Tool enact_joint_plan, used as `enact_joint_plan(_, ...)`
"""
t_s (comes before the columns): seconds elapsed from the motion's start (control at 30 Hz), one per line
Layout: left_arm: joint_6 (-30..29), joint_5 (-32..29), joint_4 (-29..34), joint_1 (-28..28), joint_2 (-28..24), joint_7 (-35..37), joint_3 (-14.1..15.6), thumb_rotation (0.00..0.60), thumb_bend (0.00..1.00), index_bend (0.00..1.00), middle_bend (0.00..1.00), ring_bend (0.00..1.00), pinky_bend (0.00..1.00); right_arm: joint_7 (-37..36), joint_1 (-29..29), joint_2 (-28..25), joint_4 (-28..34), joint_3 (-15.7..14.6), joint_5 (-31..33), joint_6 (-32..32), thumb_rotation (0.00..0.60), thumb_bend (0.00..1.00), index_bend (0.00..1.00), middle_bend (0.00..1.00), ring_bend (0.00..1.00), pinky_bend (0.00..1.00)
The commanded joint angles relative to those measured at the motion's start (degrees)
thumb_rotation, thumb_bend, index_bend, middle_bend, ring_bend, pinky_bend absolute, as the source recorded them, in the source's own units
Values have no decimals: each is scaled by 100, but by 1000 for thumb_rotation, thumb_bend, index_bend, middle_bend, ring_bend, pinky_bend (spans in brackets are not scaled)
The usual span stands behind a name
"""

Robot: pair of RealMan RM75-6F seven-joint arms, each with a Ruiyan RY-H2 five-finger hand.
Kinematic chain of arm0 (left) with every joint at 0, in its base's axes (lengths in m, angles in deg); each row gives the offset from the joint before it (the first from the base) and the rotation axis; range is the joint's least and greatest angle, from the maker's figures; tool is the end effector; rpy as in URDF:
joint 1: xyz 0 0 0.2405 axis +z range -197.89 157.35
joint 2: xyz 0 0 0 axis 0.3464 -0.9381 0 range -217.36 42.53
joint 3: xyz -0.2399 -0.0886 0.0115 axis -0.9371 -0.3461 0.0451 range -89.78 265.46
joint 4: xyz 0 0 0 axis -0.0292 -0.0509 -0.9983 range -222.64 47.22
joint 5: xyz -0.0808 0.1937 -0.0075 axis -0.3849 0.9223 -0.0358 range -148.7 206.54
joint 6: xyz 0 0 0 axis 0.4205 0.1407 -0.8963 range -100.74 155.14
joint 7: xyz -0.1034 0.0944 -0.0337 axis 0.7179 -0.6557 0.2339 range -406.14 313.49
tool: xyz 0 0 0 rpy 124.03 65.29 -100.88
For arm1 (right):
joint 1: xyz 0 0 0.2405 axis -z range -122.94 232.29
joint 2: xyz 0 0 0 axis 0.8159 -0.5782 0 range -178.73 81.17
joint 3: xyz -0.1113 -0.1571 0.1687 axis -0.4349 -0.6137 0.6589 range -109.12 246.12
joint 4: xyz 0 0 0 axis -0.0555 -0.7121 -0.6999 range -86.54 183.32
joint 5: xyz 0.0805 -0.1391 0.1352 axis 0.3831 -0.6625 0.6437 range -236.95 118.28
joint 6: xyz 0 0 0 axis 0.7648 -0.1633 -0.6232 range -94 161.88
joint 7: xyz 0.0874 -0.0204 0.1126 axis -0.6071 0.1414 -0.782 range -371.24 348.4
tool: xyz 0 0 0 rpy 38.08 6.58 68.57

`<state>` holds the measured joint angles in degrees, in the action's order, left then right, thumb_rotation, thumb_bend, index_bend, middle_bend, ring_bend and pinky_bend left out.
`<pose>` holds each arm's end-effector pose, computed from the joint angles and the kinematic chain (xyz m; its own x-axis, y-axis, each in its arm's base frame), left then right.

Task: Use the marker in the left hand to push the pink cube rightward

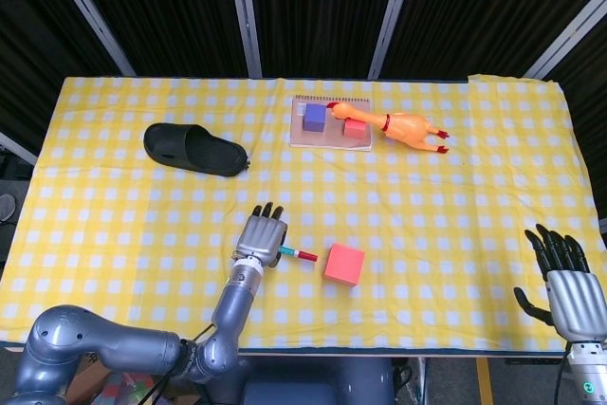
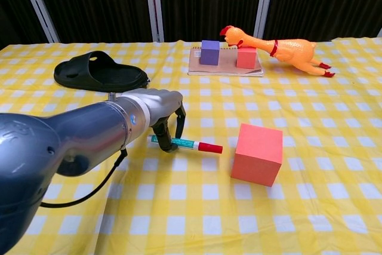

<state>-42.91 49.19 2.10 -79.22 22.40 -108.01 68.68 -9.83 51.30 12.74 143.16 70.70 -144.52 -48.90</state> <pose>-0.0356 0.3095 -0.1049 0.5393 0.4354 0.7208 0.8415 -0.2450 -0.4815 -0.3155 -0.1699 0.1636 0.4209 -0.0637 0.9049 -0.9057 0.0249 0.4231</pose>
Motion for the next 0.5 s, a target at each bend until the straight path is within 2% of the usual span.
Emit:
enact_joint_plan(0.03, 50, -11, 31, -25, -21, 25, 2, 600, 478, 551, 85, 0, 101, 17, 2, 0, 2, -5, -12, -7, 600, 378, 0, 0, 0, 0)
enact_joint_plan(0.23, 209, 52, -111, -159, 152, 135, 15, 600, 490, 552, 86, 0, 101, 17, 8, -10, 13, -6, 5, -1, 600, 378, 0, 0, 0, 0)
enact_joint_plan(0.5, 419, -98, -565, -711, 556, -3, -375, 600, 490, 551, 85, 0, 101, 74, -5, -69, 92, -23, 107, 120, 600, 378, 0, 0, 0, 0)
